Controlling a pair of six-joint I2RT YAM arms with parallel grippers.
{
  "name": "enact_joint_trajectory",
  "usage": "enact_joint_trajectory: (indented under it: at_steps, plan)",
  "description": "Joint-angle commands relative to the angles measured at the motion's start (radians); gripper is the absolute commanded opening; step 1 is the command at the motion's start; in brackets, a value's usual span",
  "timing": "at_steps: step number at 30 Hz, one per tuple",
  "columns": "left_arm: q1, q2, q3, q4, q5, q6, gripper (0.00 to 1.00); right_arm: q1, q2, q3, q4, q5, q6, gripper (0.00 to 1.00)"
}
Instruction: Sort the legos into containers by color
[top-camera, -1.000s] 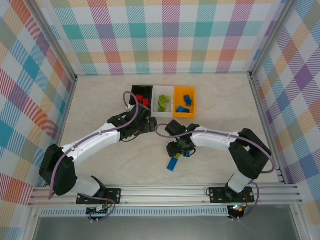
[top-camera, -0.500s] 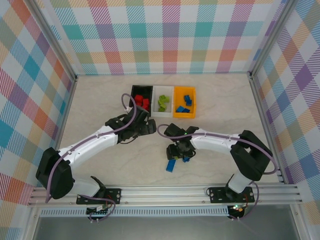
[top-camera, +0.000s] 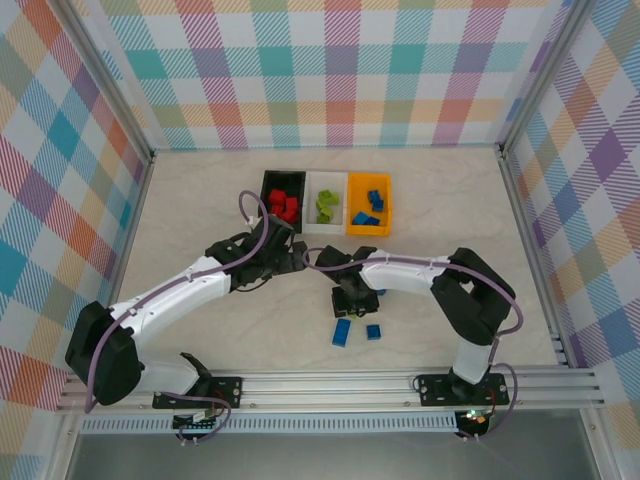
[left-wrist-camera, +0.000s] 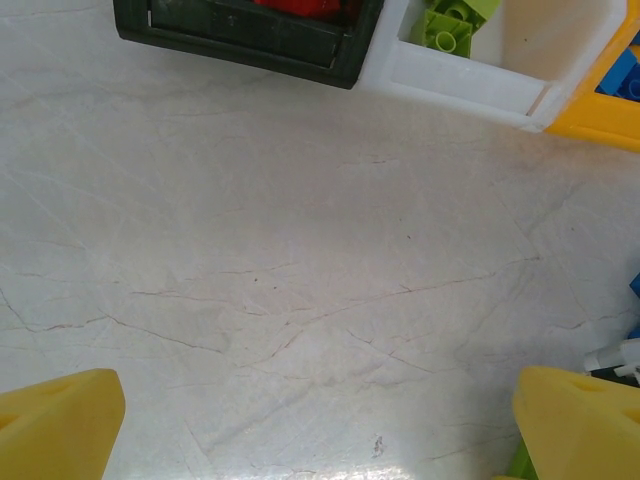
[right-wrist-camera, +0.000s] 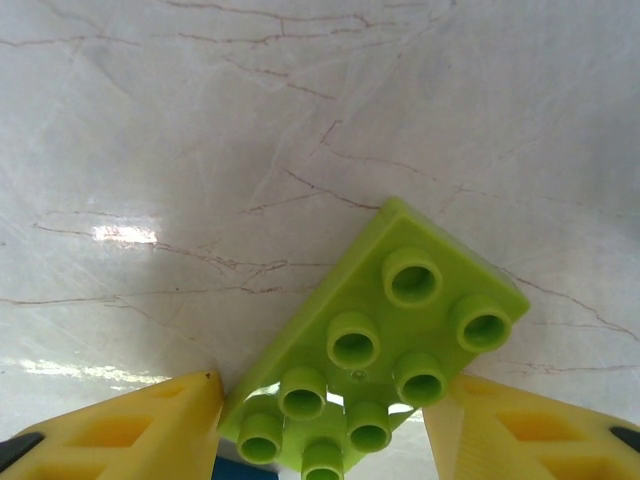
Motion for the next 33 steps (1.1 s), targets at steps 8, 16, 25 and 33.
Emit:
enact_joint_trajectory:
  at_steps: [8,16,25,33]
  plan:
    - [-0.010,-0.022,-0.004,-0.015,-0.022,0.023,1.00,0.004,0.087,0.047,0.073,0.110,-0.042,0.39]
    - [-0.010,-0.031,-0.001,-0.035,-0.036,0.026,1.00,0.005,0.045,0.038,0.123,0.136,-0.068,0.33]
    - [-0.008,-0.064,-0.009,-0.065,-0.059,0.023,1.00,-0.027,-0.118,0.050,0.134,0.192,-0.124,0.33]
    - [-0.009,-0.160,-0.056,-0.083,-0.046,0.000,1.00,-0.183,-0.066,0.264,0.183,0.121,-0.248,0.33]
